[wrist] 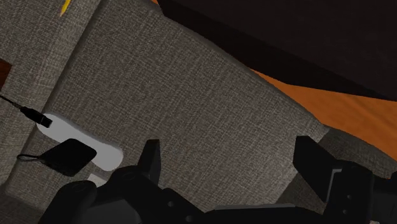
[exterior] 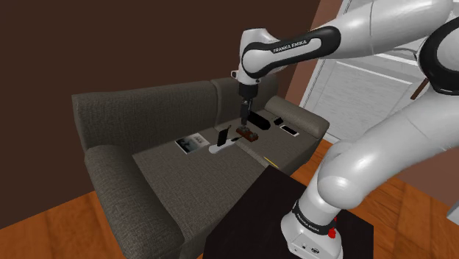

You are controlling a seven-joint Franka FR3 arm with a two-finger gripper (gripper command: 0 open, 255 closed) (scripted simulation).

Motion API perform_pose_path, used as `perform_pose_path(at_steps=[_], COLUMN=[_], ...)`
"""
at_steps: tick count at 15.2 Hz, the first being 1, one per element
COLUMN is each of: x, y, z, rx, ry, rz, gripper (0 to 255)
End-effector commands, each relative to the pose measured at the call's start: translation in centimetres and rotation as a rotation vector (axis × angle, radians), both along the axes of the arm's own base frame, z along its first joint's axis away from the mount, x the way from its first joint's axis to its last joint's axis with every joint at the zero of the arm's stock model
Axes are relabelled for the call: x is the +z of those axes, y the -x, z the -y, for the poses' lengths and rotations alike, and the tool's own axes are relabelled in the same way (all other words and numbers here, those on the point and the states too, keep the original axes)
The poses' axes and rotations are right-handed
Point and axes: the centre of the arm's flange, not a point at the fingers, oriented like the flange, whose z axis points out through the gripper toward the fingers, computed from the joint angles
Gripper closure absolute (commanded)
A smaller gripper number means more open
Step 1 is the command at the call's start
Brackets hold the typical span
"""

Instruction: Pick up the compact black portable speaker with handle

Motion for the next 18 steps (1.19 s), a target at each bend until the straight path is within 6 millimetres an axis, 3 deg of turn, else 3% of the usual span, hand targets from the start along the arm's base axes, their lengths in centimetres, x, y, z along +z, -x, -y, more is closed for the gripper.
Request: perform_pose_path(at_steps=[1, 18], x=[-1.8, -17.1], y=[-1.6, -14.7], z=[1.4, 9.7], rx=[0.044, 0.391], ry=[0.011, 0.101], rz=[-0.006, -0.063], gripper=[0, 0])
